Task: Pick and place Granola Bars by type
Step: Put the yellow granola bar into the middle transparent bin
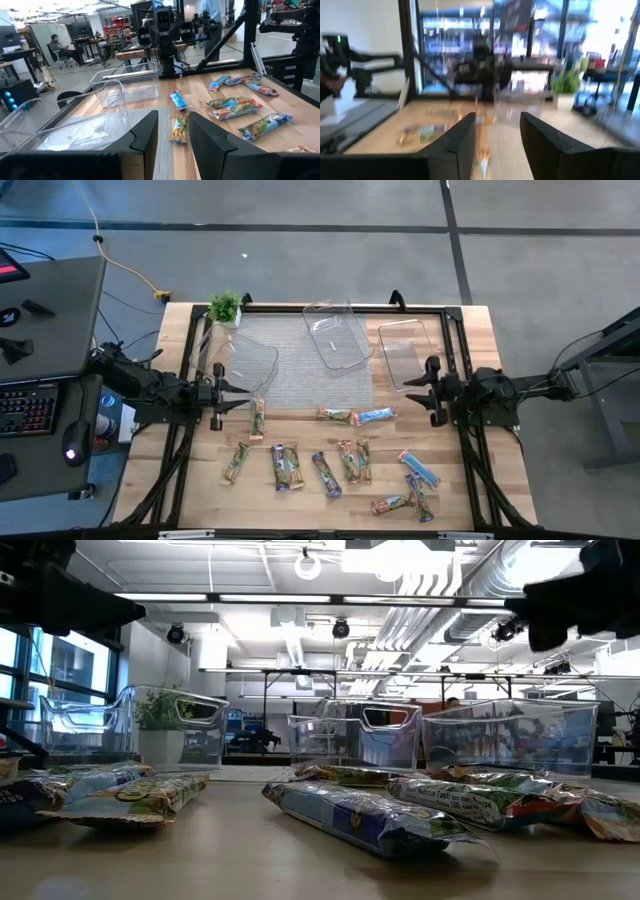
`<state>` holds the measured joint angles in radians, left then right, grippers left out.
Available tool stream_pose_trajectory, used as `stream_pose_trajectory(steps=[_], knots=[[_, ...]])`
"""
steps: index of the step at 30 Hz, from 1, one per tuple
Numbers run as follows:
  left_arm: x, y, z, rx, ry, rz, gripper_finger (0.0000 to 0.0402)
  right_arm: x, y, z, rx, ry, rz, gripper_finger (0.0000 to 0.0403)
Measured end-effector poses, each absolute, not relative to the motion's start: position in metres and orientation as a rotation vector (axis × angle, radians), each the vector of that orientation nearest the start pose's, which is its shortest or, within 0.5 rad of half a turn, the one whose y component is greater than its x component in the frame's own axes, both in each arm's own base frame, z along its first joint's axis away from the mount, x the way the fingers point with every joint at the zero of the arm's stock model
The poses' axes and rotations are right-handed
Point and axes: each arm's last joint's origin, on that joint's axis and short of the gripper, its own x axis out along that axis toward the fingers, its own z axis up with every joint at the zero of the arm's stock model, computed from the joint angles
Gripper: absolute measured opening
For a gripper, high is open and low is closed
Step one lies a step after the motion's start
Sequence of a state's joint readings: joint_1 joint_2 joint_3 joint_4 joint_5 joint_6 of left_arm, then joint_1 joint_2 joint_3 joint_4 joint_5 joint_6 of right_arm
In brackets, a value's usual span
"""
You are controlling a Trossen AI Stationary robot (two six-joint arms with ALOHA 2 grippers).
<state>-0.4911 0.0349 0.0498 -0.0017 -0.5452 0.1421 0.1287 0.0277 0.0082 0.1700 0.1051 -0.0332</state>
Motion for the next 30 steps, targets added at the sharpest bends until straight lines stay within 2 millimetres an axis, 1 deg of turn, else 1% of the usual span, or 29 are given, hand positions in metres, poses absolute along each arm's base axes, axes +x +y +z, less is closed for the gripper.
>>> stream_pose_trajectory(steps=[4,8,10,13,16,19,23,26,28,30], knots=[[0.089,-0.032,0.178,0.042,-0.019,0.010,0.0103,0.095,0.009,0.189,-0.063,-0.244,0.012,0.0138],[0.089,-0.032,0.181,0.022,-0.043,-0.002,0.0103,0.093,0.008,0.199,-0.061,-0.345,-0.014,0.0138],[0.088,-0.031,0.186,0.001,-0.085,0.036,0.0103,0.092,0.007,0.202,-0.051,-0.372,-0.044,0.0138],[0.087,-0.028,0.194,-0.049,-0.156,0.112,0.0103,0.092,0.007,0.200,-0.050,-0.352,-0.067,0.0138],[0.085,-0.026,0.205,-0.054,-0.250,0.166,0.0103,0.092,0.006,0.200,-0.033,-0.356,-0.080,0.0138],[0.080,-0.023,0.222,-0.020,-0.302,0.186,0.0103,0.094,0.006,0.204,-0.053,-0.335,-0.085,0.0138],[0.070,-0.018,0.256,0.003,-0.336,0.197,0.0103,0.099,0.005,0.230,-0.051,-0.315,-0.152,0.0138],[0.068,-0.016,0.277,0.024,-0.283,0.228,0.0103,0.114,0.007,0.246,-0.067,-0.211,-0.157,0.0138],[0.070,-0.016,0.290,0.042,-0.249,0.242,0.0103,0.128,0.008,0.259,-0.081,-0.139,-0.161,0.0138],[0.075,-0.018,0.300,0.067,-0.204,0.260,0.0103,0.146,0.011,0.266,-0.103,-0.038,-0.156,0.0138]])
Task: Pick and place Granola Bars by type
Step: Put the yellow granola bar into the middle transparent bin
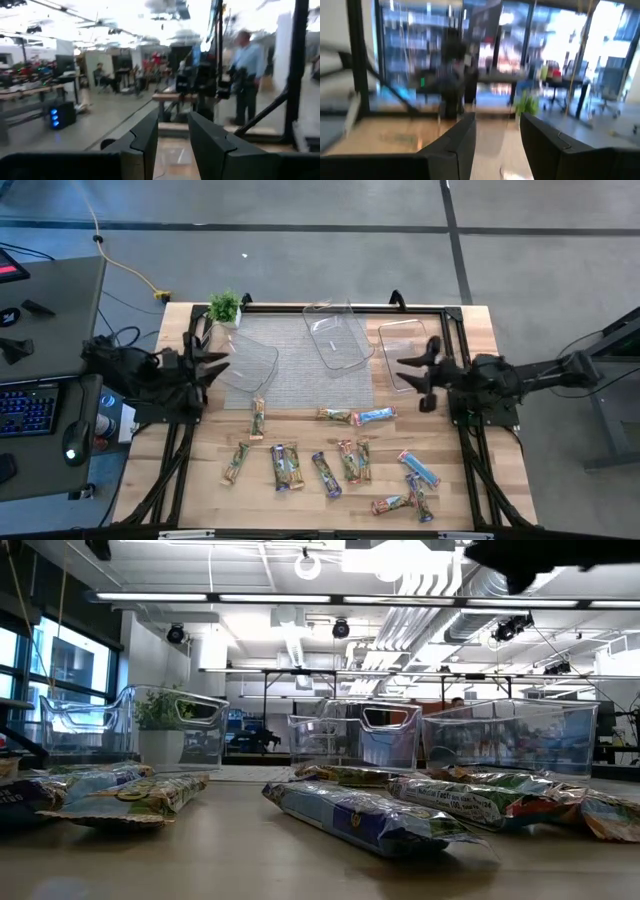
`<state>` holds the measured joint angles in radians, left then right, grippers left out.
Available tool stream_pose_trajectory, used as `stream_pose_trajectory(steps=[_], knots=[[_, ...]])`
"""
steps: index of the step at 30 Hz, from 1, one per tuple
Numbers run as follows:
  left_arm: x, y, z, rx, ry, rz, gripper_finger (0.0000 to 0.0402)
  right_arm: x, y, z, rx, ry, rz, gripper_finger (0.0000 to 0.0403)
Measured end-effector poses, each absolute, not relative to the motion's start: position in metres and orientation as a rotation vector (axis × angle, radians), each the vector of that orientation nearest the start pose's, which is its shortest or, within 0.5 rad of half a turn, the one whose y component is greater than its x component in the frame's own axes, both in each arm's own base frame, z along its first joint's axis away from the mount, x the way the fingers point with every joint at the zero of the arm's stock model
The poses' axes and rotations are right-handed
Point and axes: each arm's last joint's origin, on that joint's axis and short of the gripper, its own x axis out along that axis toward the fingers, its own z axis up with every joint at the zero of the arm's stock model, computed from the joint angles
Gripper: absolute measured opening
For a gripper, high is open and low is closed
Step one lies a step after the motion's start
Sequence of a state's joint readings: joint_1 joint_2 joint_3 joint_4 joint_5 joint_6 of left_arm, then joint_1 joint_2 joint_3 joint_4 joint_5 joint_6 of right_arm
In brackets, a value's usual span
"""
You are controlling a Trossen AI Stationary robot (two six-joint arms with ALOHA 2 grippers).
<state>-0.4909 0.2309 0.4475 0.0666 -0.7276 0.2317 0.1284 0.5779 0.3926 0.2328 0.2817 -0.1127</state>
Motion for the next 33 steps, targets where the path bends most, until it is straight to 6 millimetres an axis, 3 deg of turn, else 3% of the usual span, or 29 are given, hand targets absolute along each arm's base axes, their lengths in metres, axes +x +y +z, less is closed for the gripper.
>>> stream_pose_trajectory(steps=[7,15,21,27,33], knots=[[0.103,-0.029,0.313,0.138,-0.067,0.409,0.0103,0.215,0.017,0.266,-0.095,0.216,-0.169,0.0138],[0.121,-0.038,0.307,0.193,0.016,0.466,0.0103,0.279,0.022,0.214,0.022,0.488,-0.050,0.0138],[0.126,-0.041,0.305,0.209,0.033,0.464,0.0103,0.306,0.027,0.173,0.066,0.646,0.004,0.0138],[0.126,-0.041,0.305,0.181,0.026,0.462,0.0103,0.319,0.028,0.127,0.088,0.793,-0.015,0.0138],[0.126,-0.041,0.305,0.178,0.026,0.462,0.0103,0.322,0.028,0.109,0.113,0.842,-0.033,0.0138]])
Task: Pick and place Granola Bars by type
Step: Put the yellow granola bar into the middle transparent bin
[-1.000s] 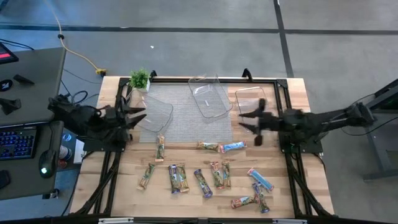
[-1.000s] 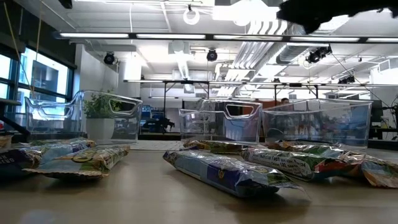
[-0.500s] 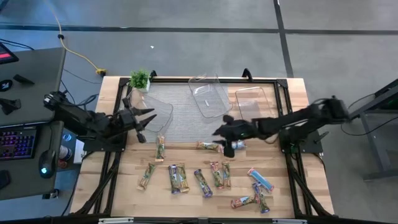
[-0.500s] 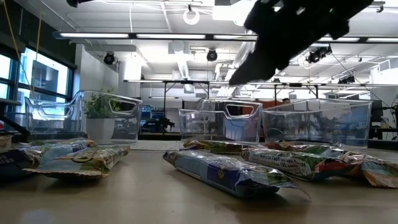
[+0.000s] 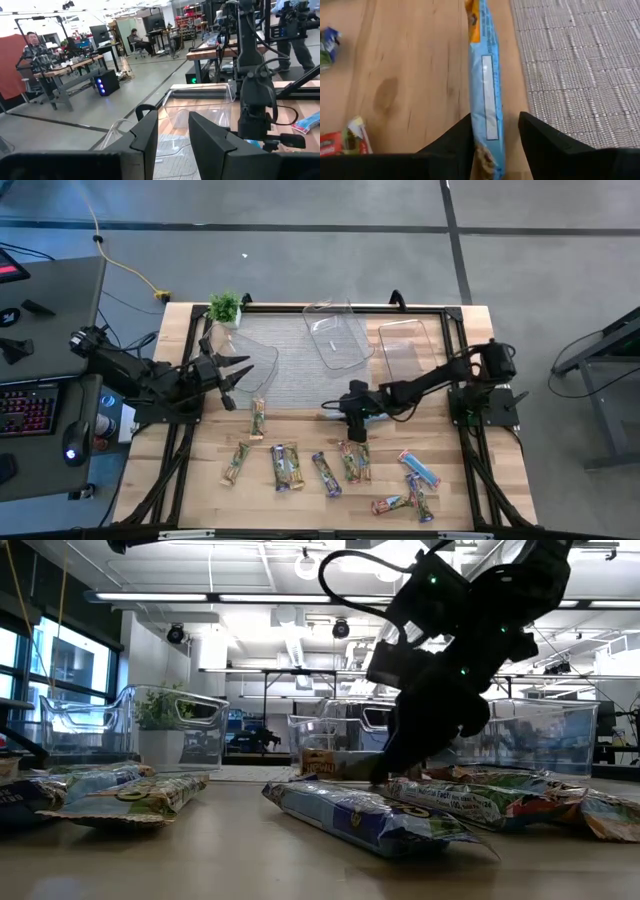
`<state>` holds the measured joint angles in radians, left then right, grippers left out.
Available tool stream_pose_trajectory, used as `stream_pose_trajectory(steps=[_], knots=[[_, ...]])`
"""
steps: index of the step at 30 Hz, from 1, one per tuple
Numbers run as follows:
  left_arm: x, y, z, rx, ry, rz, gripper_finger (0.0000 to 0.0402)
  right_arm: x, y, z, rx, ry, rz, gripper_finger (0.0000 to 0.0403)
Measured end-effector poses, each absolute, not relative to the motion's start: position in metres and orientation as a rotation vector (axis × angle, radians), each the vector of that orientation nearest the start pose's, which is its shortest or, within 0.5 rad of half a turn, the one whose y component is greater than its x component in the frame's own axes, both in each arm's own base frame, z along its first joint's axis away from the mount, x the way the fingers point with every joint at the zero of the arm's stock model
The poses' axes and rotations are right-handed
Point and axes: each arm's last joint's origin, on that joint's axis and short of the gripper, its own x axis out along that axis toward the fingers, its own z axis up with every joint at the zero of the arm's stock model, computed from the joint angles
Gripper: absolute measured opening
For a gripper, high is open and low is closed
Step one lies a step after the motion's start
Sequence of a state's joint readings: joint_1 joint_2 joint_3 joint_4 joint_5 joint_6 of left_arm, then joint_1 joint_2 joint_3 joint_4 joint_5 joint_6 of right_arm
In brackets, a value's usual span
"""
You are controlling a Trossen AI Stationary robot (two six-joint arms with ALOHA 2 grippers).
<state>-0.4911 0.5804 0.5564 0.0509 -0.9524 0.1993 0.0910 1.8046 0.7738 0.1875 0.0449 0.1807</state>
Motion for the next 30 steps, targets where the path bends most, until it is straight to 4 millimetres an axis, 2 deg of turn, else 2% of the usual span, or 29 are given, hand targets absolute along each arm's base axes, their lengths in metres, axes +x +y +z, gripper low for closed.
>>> stream_pose_trajectory(steps=[22,25,30], knots=[[0.1259,-0.0406,0.3046,0.178,0.026,0.460,0.0103,0.3213,0.0279,0.1079,0.079,0.842,-0.027,0.0136],[0.1259,-0.0406,0.3046,0.178,0.026,0.460,0.0103,0.3213,0.0278,0.1079,0.078,0.842,-0.030,0.0114],[0.1259,-0.0406,0.3046,0.178,0.026,0.460,0.0103,0.3213,0.0272,0.1077,0.071,0.840,-0.045,0.0039]])
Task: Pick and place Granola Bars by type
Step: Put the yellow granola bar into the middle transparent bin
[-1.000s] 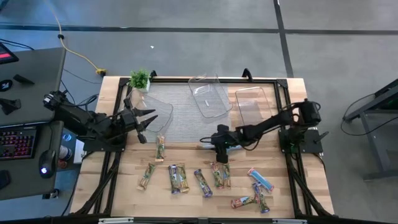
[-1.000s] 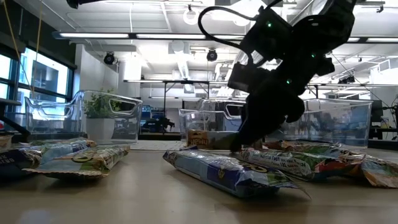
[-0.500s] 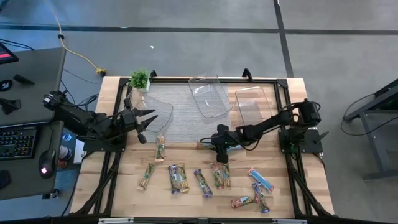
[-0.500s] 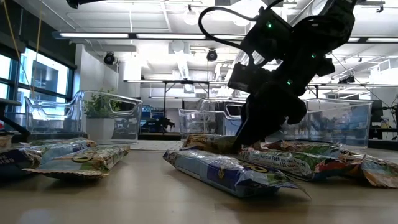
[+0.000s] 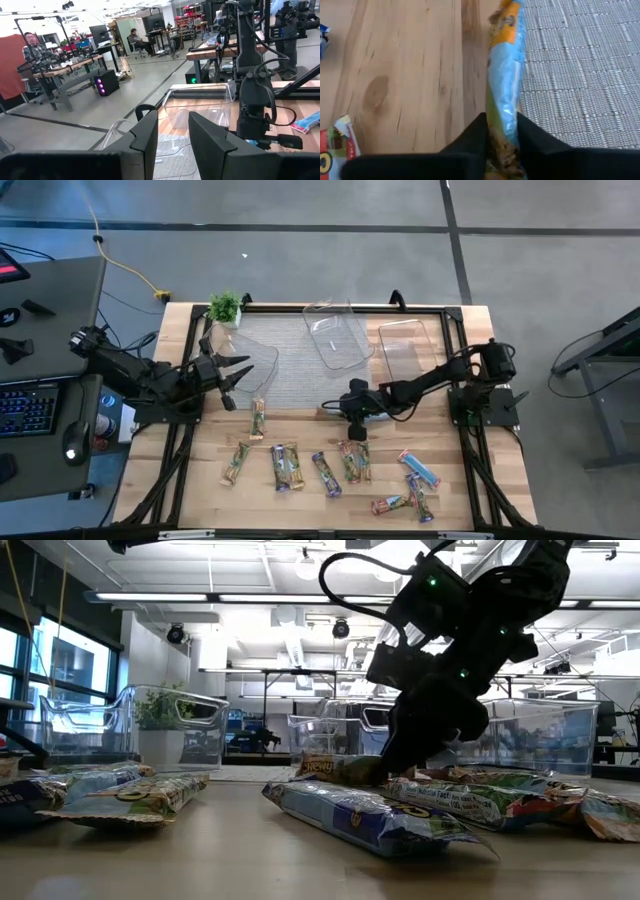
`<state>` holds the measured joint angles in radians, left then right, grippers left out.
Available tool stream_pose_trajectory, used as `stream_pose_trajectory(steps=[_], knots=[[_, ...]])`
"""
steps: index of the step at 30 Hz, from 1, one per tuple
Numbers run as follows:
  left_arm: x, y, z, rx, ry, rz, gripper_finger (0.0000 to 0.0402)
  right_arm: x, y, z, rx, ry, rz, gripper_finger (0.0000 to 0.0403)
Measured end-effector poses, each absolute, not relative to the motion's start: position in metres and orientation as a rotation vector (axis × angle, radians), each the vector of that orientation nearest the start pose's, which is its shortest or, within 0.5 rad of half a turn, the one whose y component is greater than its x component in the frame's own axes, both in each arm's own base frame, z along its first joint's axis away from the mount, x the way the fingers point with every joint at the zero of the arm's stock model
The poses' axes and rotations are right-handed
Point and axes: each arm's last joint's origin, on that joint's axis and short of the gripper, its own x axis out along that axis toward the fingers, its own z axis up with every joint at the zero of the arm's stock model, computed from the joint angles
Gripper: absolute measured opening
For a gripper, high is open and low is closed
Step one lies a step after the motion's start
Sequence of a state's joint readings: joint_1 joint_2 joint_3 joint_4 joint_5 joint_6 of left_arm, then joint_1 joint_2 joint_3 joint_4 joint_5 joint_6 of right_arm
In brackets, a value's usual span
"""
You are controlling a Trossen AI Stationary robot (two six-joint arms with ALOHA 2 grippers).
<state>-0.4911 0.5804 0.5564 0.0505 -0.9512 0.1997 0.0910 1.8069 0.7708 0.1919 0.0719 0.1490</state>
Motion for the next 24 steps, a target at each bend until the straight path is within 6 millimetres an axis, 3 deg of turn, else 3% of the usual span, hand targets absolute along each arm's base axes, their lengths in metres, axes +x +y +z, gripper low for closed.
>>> stream_pose_trajectory(steps=[6,11,16,18,21,24], knots=[[0.126,-0.041,0.305,0.179,0.026,0.460,0.0103,0.326,0.027,0.118,0.077,0.741,-0.049,0.0026],[0.126,-0.041,0.305,0.179,0.026,0.460,0.0103,0.329,0.012,0.167,-0.050,0.536,-0.236,0.0051],[0.126,-0.041,0.305,0.176,0.022,0.461,0.0103,0.323,-0.033,0.225,-0.233,0.405,-0.595,0.0039],[0.126,-0.041,0.305,0.176,0.022,0.461,0.0103,0.318,-0.057,0.238,-0.264,0.399,-0.673,0.0030],[0.126,-0.041,0.305,0.173,0.021,0.462,0.0103,0.312,-0.096,0.244,-0.239,0.432,-0.659,0.0025],[0.126,-0.041,0.305,0.173,0.022,0.462,0.0103,0.311,-0.132,0.241,-0.105,0.425,-0.559,0.0035]])
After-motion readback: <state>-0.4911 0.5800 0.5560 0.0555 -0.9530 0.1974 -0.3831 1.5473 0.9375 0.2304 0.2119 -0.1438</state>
